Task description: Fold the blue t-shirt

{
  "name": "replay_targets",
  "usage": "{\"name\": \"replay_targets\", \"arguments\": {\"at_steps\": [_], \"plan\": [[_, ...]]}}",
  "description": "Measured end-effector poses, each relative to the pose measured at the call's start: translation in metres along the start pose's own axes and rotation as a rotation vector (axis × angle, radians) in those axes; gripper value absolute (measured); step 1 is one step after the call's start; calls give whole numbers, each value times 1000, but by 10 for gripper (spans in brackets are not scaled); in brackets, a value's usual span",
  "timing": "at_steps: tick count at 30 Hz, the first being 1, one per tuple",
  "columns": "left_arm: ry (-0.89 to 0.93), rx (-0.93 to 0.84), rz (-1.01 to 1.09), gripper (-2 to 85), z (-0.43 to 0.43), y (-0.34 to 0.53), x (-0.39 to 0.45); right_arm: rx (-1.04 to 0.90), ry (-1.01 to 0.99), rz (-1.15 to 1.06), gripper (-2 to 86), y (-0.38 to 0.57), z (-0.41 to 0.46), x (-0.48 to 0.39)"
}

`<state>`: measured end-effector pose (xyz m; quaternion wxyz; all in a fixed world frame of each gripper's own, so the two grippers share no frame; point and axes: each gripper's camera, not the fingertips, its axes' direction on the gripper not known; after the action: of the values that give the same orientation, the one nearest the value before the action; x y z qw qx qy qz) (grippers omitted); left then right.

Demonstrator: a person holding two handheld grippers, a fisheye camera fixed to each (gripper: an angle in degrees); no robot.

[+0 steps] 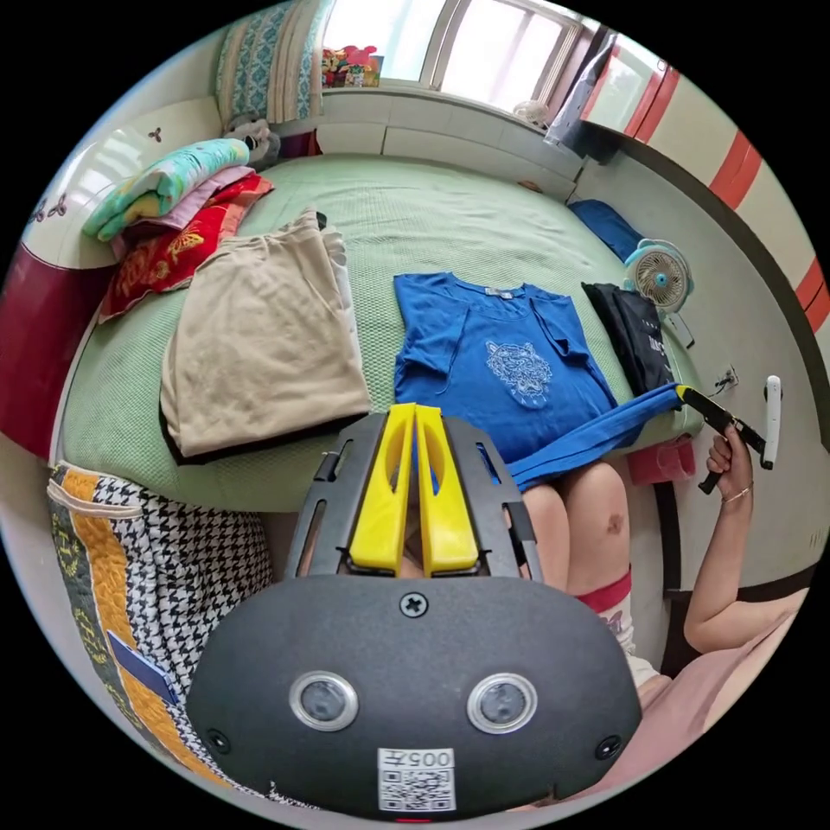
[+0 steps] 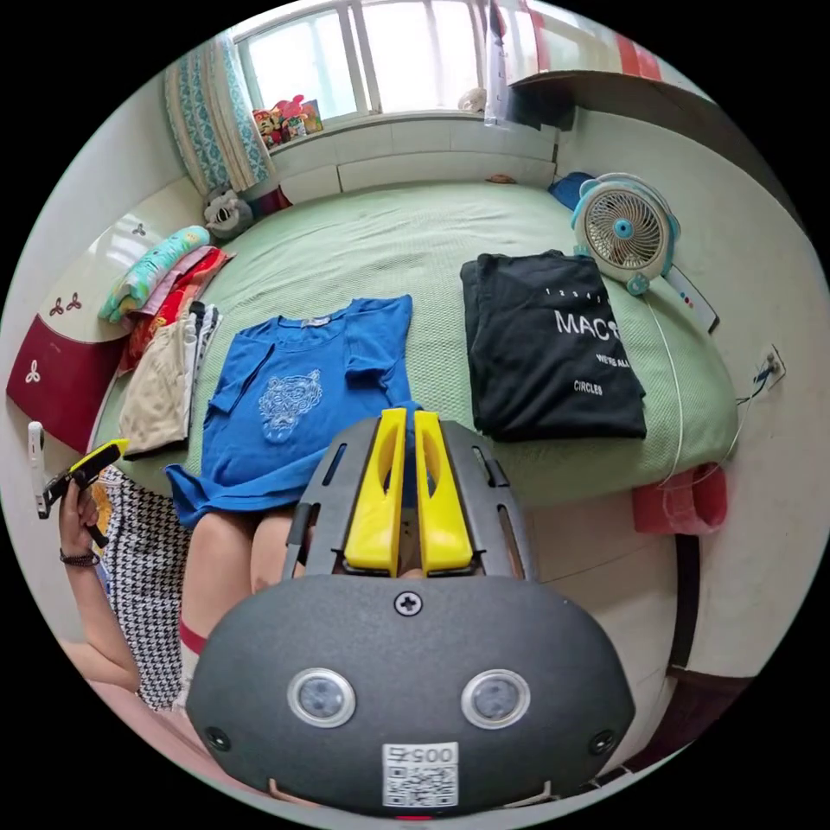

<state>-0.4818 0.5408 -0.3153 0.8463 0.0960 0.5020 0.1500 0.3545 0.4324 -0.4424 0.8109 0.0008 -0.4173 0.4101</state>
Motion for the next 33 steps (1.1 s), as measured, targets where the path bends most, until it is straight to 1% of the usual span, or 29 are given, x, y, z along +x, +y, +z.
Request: {"name": "replay_targets", "arguments": {"at_steps": [2, 5, 9, 14, 17, 21, 25, 33], "plan": [[8, -15, -4, 6, 20, -3, 0, -15, 30, -21, 11, -13, 17, -9], [40, -75, -25, 39, 58, 2, -4, -51, 22, -15, 8, -17, 40, -11], [112, -180, 24, 70, 103, 6, 3, -67, 28, 15, 1, -17, 53, -7], [100, -212, 82, 104, 140, 6, 20, -58, -1, 44, -13, -10, 51, -4], [49, -206, 102, 111, 159, 1, 30, -53, -10, 52, -14, -6, 49, -5], [38, -234, 84, 102, 182, -3, 36, -47, -8, 46, -14, -4, 48, -8], [-26, -239, 54, 58, 189, -2, 42, -41, -9, 35, -13, -5, 47, -12], [-48, -209, 58, 16, 176, 7, 50, -32, 0, 26, -13, -7, 50, -12]]}}
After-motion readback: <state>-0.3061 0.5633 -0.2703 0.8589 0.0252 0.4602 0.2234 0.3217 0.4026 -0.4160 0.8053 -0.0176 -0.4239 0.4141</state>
